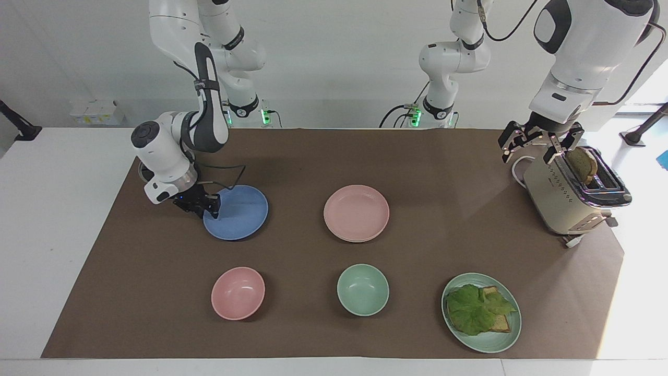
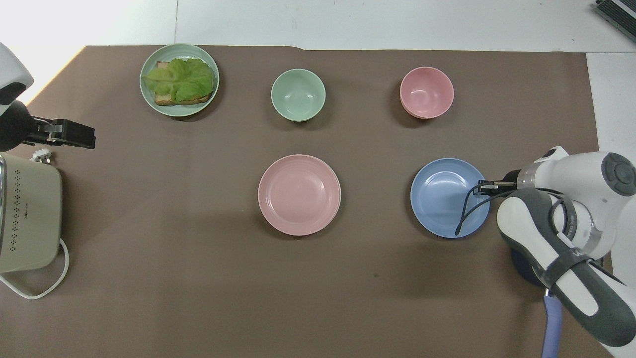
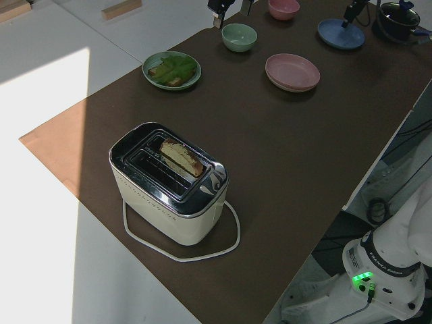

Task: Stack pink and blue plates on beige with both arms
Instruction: 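Grasp the blue plate rim with the right gripper, then lift the blue plate onto the pink plate and open the right gripper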

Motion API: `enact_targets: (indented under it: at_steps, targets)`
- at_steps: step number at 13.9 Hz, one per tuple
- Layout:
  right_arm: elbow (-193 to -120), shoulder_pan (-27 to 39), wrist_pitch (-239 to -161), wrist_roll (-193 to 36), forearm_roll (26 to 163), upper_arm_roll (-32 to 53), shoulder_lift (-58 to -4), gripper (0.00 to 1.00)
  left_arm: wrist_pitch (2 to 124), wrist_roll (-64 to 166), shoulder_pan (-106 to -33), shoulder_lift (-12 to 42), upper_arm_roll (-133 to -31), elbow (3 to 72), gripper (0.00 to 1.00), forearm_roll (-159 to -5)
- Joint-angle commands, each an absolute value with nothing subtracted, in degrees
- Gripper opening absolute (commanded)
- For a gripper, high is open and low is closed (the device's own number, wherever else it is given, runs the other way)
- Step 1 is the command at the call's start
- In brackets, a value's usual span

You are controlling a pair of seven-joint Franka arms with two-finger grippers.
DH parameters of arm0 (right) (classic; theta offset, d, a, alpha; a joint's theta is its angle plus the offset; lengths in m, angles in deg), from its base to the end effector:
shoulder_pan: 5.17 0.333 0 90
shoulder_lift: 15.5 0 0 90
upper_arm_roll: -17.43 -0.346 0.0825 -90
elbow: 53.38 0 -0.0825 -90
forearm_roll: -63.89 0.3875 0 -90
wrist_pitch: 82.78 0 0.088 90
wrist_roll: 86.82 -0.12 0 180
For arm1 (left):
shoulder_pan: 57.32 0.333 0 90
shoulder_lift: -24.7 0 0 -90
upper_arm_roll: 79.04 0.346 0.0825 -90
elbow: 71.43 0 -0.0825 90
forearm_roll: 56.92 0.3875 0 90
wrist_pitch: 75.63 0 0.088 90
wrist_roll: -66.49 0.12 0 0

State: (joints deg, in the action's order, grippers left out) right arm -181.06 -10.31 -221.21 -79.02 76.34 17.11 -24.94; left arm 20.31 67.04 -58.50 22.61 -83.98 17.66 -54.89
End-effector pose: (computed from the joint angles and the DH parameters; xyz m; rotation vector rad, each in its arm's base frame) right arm 0.5515 -0.0435 0.3152 -2.9932 0.1637 -0.0581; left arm 0.5790 -0.0572 0.6381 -3.1052 0.1841 -0.1318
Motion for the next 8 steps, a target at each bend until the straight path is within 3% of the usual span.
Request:
enact_targets:
  at_steps: [1, 8]
  targets:
    - [-181.35, -11.15, -221.74, -76.63, 80.58, 16.55, -24.64, 0.0, 19.2, 67.55, -57.94, 23.38, -84.32, 17.69, 1.0, -55.08]
    - [-175.12, -10.28, -210.67, -75.57, 85.07, 16.55, -21.49, 0.0, 19.2, 67.55, -57.94, 23.38, -84.32, 17.69, 1.0, -55.08]
